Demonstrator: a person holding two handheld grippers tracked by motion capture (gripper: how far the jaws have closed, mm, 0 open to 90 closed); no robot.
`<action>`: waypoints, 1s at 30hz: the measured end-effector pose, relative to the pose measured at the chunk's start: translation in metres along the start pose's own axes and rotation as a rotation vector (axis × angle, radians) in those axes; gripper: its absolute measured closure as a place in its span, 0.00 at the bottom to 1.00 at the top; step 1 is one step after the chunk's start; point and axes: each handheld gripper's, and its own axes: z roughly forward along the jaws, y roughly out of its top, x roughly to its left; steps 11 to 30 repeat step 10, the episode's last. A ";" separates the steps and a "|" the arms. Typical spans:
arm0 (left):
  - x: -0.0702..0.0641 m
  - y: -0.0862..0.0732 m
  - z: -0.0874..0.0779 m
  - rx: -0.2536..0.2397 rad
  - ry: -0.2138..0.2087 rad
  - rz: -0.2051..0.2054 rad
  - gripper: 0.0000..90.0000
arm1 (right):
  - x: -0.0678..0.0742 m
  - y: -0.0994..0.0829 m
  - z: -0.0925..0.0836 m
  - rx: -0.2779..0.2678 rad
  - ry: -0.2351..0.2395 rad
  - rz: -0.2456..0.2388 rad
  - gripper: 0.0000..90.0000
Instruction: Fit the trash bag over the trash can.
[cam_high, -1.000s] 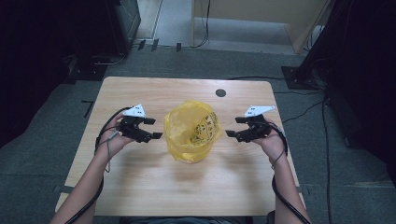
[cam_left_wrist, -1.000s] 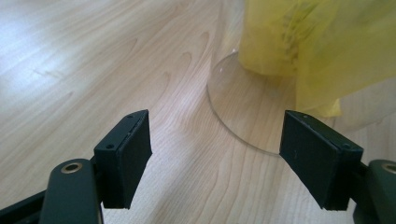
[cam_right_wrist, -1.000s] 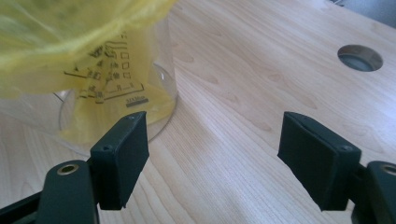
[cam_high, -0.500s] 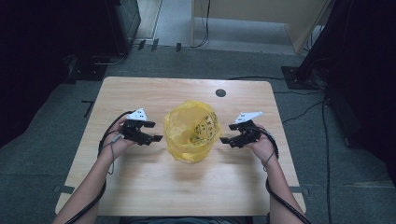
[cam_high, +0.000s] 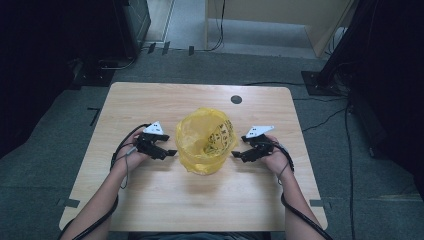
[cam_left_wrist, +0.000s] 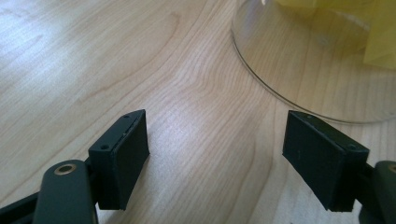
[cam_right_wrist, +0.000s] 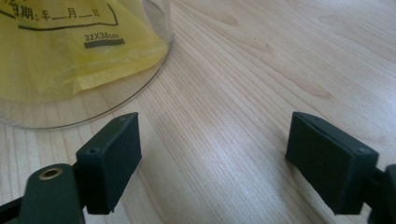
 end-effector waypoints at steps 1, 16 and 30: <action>0.000 0.000 0.000 -0.006 0.001 0.001 0.24 | 0.000 0.000 0.000 0.003 -0.001 -0.010 0.18; -0.004 -0.002 0.004 -0.006 0.046 0.071 0.21 | 0.008 0.005 0.008 0.035 -0.053 -0.023 0.07; -0.004 -0.002 0.004 -0.006 0.046 0.071 0.21 | 0.008 0.005 0.008 0.035 -0.053 -0.023 0.07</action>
